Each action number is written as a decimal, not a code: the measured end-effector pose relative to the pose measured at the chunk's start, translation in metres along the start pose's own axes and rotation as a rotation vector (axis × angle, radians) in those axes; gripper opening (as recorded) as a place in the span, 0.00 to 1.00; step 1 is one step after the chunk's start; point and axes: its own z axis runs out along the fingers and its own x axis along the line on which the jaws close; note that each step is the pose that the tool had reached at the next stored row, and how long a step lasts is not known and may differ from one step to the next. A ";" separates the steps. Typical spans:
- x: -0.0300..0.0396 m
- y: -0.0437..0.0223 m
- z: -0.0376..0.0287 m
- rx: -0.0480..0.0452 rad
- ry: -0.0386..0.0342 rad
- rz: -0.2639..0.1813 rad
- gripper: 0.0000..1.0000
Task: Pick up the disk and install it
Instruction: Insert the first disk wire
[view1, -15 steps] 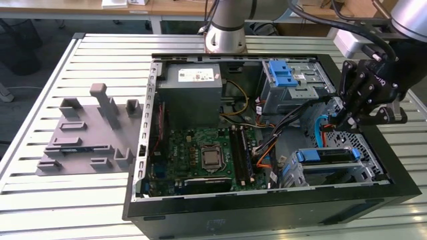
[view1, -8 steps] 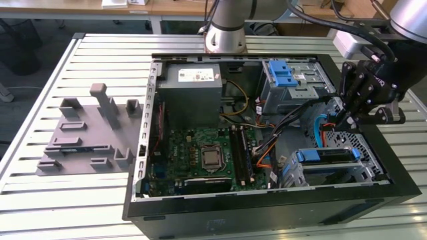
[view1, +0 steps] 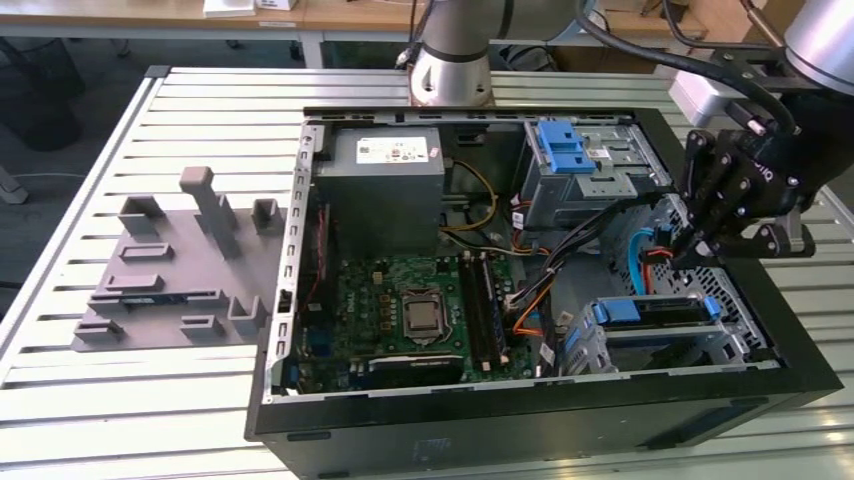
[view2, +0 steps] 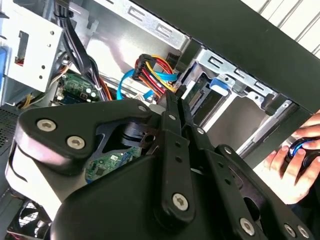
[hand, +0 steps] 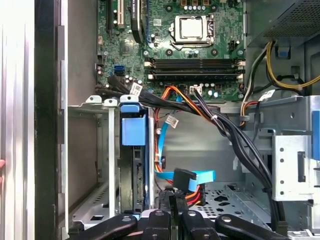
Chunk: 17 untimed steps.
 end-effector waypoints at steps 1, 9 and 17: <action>0.0017 0.0000 0.0007 -0.0017 0.0000 0.000 0.16; 0.0151 -0.0004 0.0070 -0.0156 -0.0003 0.000 0.16; 0.0160 -0.0004 0.0086 -0.0235 -0.0402 0.001 0.16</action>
